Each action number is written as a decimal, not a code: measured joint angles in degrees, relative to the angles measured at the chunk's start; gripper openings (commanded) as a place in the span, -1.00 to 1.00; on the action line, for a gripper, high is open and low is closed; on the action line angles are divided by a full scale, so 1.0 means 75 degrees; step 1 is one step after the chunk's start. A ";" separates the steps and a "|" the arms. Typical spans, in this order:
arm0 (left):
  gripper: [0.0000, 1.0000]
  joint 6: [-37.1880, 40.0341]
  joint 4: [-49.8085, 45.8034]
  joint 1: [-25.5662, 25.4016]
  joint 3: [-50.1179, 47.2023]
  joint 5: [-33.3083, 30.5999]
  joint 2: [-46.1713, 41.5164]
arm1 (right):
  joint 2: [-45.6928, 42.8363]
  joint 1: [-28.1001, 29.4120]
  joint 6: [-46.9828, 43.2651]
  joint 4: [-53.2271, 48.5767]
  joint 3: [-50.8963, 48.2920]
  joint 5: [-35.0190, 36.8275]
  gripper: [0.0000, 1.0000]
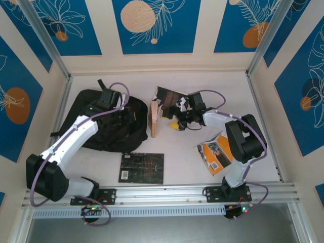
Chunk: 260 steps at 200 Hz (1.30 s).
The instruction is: Pack books, pencil case, and school supplies into a backpack
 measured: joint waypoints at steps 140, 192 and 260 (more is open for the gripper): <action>-0.98 -0.0023 -0.0003 0.0000 0.0055 0.0082 0.0003 | -0.0064 0.1515 -0.1862 -0.3701 0.3171 0.2264 0.99; -0.99 -0.0026 -0.0003 0.0000 0.0055 0.0079 0.0000 | 0.1061 0.1807 -0.2165 -0.5126 0.4194 0.3200 0.58; -1.00 -0.0020 -0.0006 0.0000 0.0055 0.0076 -0.0006 | 0.0644 0.1684 -0.2340 -0.5403 0.3963 0.3736 -0.11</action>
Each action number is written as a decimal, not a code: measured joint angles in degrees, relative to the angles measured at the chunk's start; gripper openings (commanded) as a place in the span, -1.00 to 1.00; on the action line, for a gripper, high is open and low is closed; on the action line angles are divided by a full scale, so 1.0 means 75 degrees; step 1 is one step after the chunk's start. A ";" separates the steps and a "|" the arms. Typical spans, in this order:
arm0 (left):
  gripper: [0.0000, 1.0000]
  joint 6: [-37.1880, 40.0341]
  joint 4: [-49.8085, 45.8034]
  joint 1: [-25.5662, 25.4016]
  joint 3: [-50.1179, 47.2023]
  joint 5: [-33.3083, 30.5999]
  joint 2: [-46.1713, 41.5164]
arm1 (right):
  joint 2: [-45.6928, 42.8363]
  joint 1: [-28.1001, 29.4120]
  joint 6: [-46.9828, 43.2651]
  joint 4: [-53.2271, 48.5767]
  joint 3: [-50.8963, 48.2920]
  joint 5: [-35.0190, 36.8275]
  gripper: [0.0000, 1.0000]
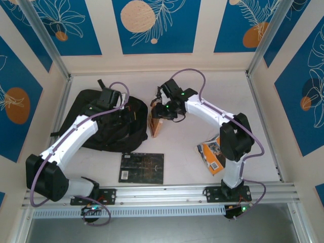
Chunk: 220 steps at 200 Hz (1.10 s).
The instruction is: Pack books, pencil case, and school supplies into a backpack
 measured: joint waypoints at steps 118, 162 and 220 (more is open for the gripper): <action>-0.99 0.0020 -0.0096 0.0000 0.0067 -0.0058 0.0000 | -0.0475 -0.1177 0.0656 0.1970 -0.1696 -0.2209 -0.37; -1.00 0.0029 -0.0335 0.0000 0.0303 -0.0245 -0.0026 | -0.0277 -0.1448 0.0799 0.2390 -0.2224 -0.2361 -1.00; -1.00 0.0283 -0.0688 0.0000 0.1011 -0.0714 -0.0256 | -0.2439 -0.1716 0.1390 0.3518 -0.4677 -0.1842 -1.00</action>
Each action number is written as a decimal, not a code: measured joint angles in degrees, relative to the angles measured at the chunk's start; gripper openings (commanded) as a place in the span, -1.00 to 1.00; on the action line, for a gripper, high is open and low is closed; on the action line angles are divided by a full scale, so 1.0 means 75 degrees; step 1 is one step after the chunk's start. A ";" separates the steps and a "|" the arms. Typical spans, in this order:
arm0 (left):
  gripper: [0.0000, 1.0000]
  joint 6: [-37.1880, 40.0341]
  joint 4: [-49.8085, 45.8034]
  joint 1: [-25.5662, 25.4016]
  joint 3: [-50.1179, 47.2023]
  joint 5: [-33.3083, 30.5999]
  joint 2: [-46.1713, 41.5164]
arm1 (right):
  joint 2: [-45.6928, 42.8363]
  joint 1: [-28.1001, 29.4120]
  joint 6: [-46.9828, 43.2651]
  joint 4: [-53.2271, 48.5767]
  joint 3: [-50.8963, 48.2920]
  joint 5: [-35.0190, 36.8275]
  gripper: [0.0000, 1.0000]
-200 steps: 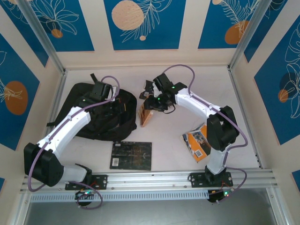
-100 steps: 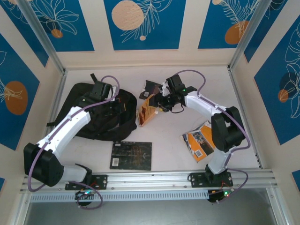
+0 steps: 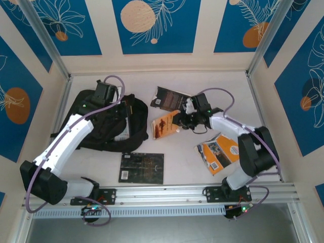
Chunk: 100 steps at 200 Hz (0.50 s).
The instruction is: Pack books, pencil case, and school supplies into a backpack
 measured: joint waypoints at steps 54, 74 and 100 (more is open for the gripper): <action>-1.00 0.0262 -0.0076 0.0000 0.0571 -0.0411 -0.0423 | -0.2457 -0.0402 0.0679 0.0644 -0.1489 0.0423 -1.00; -1.00 0.0364 -0.0149 0.0000 0.0781 -0.0431 -0.0507 | -0.3424 -0.0402 0.0679 0.0784 -0.1451 0.0539 -1.00; -1.00 0.0475 -0.0149 0.0000 0.0825 -0.0323 -0.0507 | -0.3981 -0.0402 0.0734 0.0851 -0.1139 0.0472 -1.00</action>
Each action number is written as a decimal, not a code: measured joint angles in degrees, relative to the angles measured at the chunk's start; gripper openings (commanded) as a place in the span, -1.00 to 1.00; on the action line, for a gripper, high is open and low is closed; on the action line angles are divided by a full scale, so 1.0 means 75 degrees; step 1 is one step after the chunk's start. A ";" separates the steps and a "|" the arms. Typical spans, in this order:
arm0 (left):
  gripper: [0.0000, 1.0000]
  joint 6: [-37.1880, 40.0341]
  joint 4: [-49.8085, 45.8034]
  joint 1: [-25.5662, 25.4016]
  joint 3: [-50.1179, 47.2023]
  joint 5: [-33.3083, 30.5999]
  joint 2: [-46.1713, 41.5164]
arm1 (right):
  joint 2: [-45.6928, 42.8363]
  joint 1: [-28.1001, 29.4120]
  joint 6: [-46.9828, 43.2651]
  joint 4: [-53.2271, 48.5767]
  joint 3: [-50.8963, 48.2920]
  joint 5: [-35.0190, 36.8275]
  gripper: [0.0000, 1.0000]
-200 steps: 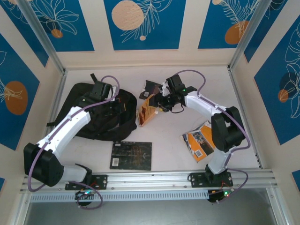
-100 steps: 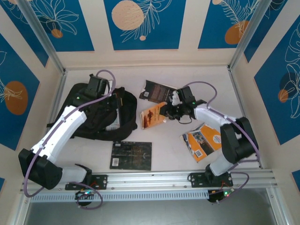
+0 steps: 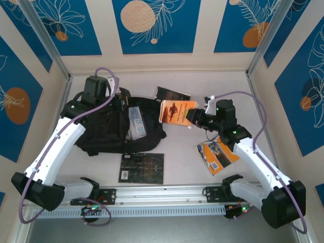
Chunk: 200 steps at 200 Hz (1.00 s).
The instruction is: Pack books, pencil case, and school supplies into a backpack
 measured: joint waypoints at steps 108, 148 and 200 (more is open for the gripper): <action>-1.00 0.0070 0.0198 0.0000 -0.0210 0.0239 -0.0221 | 0.4211 0.1696 0.0973 -0.0417 0.3375 -0.0635 -1.00; -1.00 0.0070 0.0195 0.0000 -0.0192 0.0233 -0.0224 | 0.5729 0.2197 0.1620 0.0000 0.4144 -0.1043 -1.00; -1.00 0.0070 0.0207 0.0000 -0.0108 0.0245 -0.0195 | 0.7536 0.3150 0.2958 0.1475 0.4945 -0.1731 -1.00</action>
